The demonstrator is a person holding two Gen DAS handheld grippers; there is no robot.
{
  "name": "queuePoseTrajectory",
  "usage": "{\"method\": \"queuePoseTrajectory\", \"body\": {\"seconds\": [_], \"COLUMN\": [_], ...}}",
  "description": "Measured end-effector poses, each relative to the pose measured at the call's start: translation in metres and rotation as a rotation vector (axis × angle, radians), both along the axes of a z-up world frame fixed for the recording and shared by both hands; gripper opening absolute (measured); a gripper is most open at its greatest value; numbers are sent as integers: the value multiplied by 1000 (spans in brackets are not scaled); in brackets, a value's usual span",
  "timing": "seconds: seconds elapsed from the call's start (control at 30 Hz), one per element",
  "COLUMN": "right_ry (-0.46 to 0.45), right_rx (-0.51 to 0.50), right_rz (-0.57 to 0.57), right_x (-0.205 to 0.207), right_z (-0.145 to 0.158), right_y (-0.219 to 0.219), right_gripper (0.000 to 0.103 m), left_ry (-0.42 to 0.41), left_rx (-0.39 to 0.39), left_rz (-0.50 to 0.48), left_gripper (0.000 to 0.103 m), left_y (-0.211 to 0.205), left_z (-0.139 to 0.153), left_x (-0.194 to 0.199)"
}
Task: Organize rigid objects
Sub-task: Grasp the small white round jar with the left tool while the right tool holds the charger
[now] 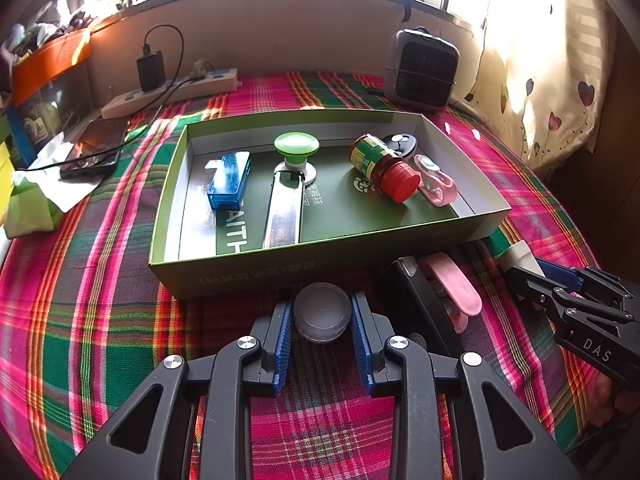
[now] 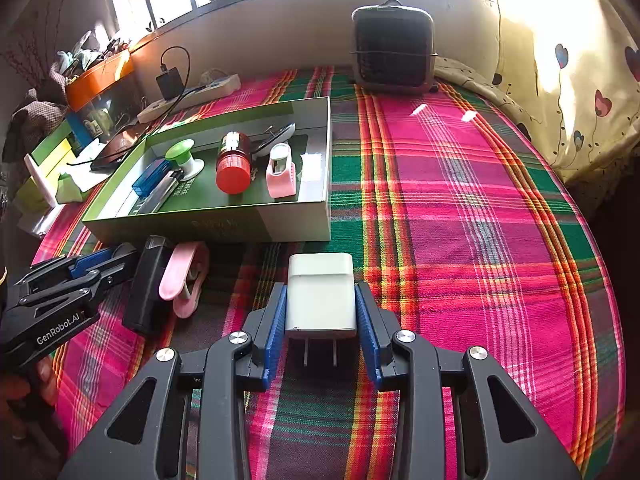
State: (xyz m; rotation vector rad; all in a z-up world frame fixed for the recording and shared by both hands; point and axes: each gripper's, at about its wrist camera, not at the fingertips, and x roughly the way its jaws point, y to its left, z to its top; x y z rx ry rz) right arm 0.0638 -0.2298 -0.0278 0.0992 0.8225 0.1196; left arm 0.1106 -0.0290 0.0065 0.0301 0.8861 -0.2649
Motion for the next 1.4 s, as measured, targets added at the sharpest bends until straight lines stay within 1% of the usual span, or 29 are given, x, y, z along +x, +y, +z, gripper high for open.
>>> {"method": "queuePoseTrajectory", "body": {"seconds": [0.37,0.7,1.03,1.4], "right_ry": [0,-14,-44,-83], "right_rx": [-1,7,11,10], "right_rz": [0,14,39,93], "right_x": [0,-2,0,12], "right_z": [0,4,21,42], "right_y": [0,2,9,25], "right_gripper": [35,35,35,35], "left_ry": [4,-10,-36,-46], "left_rx": [-14,-30,-58,-77], "left_rz": [2,-4,-10,3], "left_gripper": [26,26,26,26], "left_y": [1,2,10,22], "left_z": [1,8,25,37], "left_x": [-1,-5,-5,10]}}
